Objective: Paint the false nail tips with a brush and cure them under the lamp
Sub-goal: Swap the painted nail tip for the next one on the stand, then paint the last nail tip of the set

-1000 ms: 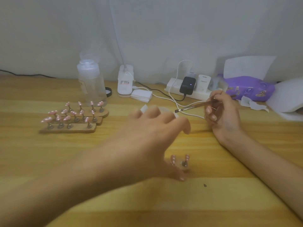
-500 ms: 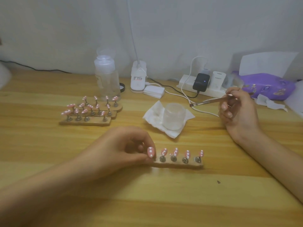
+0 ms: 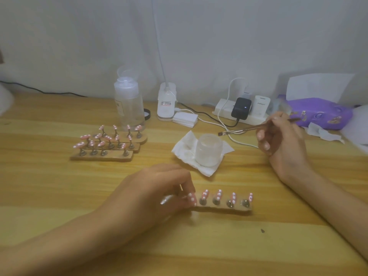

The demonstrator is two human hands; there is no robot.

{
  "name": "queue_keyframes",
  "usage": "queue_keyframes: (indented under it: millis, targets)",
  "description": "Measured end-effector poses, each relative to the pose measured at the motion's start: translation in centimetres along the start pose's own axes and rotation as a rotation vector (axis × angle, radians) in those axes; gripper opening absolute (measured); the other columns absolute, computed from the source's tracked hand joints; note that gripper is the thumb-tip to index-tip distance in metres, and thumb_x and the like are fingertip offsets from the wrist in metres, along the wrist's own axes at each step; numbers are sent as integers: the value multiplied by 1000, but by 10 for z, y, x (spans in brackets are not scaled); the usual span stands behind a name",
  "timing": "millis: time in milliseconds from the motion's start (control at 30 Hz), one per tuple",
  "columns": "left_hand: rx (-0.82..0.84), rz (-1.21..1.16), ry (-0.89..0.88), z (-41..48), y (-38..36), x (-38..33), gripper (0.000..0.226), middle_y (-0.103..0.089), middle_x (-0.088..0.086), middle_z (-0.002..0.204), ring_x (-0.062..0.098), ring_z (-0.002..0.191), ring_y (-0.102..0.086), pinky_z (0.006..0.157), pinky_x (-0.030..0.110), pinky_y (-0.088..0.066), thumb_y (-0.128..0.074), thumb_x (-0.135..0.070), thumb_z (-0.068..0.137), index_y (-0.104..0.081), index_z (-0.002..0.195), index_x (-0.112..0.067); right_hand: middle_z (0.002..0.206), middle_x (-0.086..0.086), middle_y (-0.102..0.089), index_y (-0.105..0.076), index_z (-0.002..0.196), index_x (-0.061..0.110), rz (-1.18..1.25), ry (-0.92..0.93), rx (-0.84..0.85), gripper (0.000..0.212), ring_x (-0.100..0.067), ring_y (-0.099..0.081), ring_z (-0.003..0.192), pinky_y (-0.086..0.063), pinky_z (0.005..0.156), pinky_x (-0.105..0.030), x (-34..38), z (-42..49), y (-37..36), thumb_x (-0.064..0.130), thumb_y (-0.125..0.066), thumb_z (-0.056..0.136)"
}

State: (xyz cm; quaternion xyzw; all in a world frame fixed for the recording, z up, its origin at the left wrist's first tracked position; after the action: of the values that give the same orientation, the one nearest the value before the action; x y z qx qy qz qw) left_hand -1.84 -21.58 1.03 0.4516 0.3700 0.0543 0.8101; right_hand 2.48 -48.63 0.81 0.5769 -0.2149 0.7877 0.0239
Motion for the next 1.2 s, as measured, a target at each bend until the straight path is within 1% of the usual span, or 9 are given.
queue_keyframes:
  millis: [167,300,467,533,600,667,867,1033,1200]
  targets:
    - [-18,-66,7,-2,-1,9,7,-68,-19,94,6,88,-63,56,7,-34,-67,-46,82,-60,81,-46,55,-3,-61,-46,78,17,-235,117,161,25,-14,-47,41,-37,40,-19,16,-6,-20,19,-46,103]
    - [-42,-163,-6,-2,3,8,14,-65,-14,103,10,100,-62,70,8,-43,-80,-34,80,-66,77,-37,55,-6,-60,-49,78,15,-448,208,323,24,-18,-51,43,-43,41,-24,28,-11,-45,20,-53,102]
    - [-125,-399,29,28,33,6,10,-75,-9,93,12,81,-68,58,26,-48,-74,-38,83,-67,78,-34,56,-8,-62,-50,80,15,-589,287,413,23,-19,-53,45,-45,45,-26,28,-16,-65,15,-51,103]
    - [-216,-501,33,46,42,8,6,-75,-2,90,9,76,-69,60,18,-51,-67,-27,87,-65,84,-24,56,-7,-62,-49,80,15,-603,281,424,23,-18,-52,46,-44,46,-26,25,-17,-67,14,-51,103]
    - [-330,-572,55,61,45,12,5,-73,2,86,2,66,-64,56,9,-45,-64,-16,94,-62,89,-17,56,-8,-62,-49,80,13,-598,266,433,23,-19,-53,46,-44,46,-26,22,-16,-67,13,-50,103]
    - [-407,-597,83,72,41,17,6,-70,-1,81,2,60,-61,53,8,-42,-64,-14,95,-62,91,-17,56,-9,-62,-49,81,11,-573,252,439,22,-22,-54,47,-45,46,-27,20,-16,-66,12,-49,103]
    - [-456,-582,128,70,19,38,6,-72,-7,86,6,66,-65,54,13,-46,-71,-17,89,-70,90,-23,55,-5,-61,-50,80,15,-456,234,270,24,-16,-53,46,-45,44,-22,22,-8,-46,18,-47,104]
    - [-459,-561,153,63,10,49,14,-73,-11,90,7,64,-67,51,17,-48,-70,-11,89,-72,90,-25,52,-1,-56,-54,70,29,-274,175,103,35,-14,-49,46,-40,43,-21,10,-9,-25,18,-46,102]
    - [-445,-511,152,61,6,53,13,-73,-14,92,5,63,-65,57,12,-47,-72,-16,88,-75,90,-28,51,1,-56,-51,74,20,-92,35,-9,29,-10,-51,46,-39,42,-18,-5,-10,-10,17,-46,102]
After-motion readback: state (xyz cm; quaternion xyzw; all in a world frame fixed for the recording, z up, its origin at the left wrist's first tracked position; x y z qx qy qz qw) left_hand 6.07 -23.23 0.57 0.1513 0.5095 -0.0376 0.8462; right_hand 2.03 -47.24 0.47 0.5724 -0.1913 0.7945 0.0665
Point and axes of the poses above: each hand's wrist, its own z-axis towards the middle knuckle, its own y-axis out of the back of the hand, x = y × z, the point moved 6 cm from there along z, towards the middle knuckle
